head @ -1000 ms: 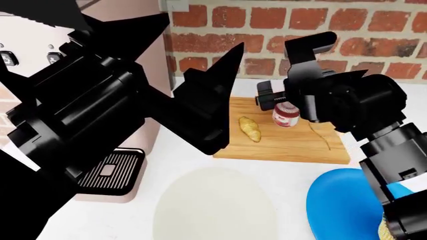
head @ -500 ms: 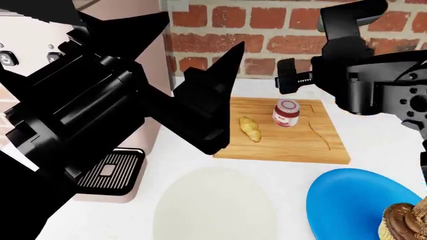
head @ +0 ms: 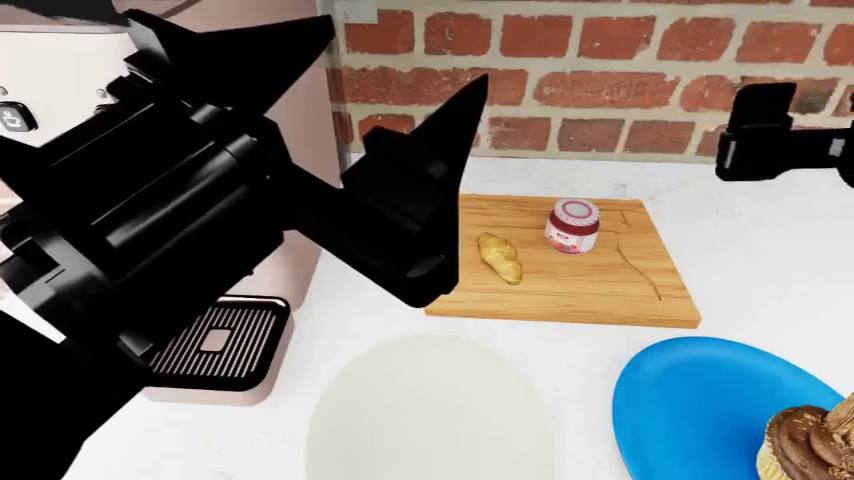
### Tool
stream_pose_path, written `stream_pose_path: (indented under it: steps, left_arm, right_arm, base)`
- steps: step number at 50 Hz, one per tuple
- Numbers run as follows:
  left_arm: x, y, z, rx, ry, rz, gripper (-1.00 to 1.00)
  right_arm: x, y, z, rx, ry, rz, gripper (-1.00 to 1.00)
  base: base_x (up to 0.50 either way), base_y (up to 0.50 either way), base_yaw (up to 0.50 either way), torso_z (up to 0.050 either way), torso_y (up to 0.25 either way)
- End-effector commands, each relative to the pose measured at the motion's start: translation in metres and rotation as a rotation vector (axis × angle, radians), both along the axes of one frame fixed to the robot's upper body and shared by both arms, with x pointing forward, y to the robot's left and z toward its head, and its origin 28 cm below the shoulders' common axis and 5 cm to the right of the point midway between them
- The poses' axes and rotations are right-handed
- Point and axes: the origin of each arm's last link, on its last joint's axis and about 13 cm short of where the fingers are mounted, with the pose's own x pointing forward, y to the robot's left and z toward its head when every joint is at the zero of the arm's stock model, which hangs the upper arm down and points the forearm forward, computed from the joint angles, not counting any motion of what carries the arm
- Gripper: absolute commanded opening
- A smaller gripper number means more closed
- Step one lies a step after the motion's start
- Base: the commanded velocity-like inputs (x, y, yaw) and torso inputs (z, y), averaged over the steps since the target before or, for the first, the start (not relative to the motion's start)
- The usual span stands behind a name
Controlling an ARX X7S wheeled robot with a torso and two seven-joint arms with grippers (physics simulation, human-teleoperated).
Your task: From the different types of pastries on the counter, select a croissant and place it on the cutting board. Then retrieve a jar of jam from the cabinet and place it alongside the croissant on the cutting board.
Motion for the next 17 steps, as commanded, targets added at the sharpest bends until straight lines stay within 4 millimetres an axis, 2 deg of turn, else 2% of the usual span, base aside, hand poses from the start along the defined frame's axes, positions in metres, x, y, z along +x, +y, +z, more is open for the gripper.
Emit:
stream_pose_path:
  steps: [1,5,17]
  left_arm:
    - [-0.002,0.001,0.002,-0.006,-0.008,0.003,1.0]
    - [-0.004,0.003,0.003,-0.014,-0.015,0.01,1.0]
    - [-0.012,0.006,0.012,-0.05,-0.052,0.024,1.0]
  right_arm:
    - [-0.05,-0.014,0.009,0.021,-0.127,-0.056,1.0]
    - [-0.062,-0.016,0.01,0.031,-0.161,-0.066,1.0]
    - [-0.084,-0.023,-0.005,0.07,-0.214,-0.076,1.0]
  base:
    - [0.0,0.0,0.0,0.0,0.0]
    - [0.0,0.0,0.0,0.0,0.0]
    - [0.0,0.0,0.0,0.0,0.0]
